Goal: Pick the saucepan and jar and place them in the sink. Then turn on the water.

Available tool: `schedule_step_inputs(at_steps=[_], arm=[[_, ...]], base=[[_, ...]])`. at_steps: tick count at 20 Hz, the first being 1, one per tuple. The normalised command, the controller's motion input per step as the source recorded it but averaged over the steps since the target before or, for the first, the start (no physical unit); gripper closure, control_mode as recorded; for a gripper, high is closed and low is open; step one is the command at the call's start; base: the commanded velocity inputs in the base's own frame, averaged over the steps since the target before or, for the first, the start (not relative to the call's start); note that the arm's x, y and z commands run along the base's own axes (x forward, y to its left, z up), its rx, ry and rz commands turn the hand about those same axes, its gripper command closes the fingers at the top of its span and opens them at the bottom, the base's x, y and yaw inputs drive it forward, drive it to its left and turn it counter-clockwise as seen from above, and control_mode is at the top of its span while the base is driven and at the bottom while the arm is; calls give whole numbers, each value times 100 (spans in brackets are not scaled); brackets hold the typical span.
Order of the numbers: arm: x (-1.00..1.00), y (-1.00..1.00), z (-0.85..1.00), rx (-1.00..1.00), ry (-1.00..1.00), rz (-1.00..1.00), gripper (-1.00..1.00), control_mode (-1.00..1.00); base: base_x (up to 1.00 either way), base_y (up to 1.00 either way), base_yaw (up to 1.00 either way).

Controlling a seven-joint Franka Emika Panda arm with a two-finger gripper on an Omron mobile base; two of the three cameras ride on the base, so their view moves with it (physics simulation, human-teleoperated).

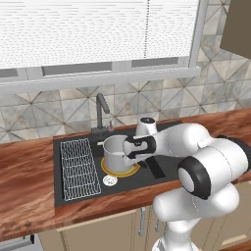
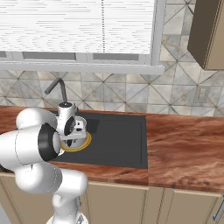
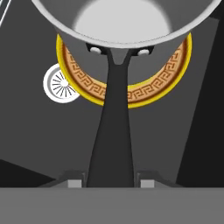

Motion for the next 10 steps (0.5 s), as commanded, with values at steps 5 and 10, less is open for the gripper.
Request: schedule_step_inputs(at_steps=[5,10], arm=[[0,-3,0,0,0,0,-100,-100],[-18,-1,29,0,0,0,-100,-100]], base=[[0,0,0],[0,0,0]])
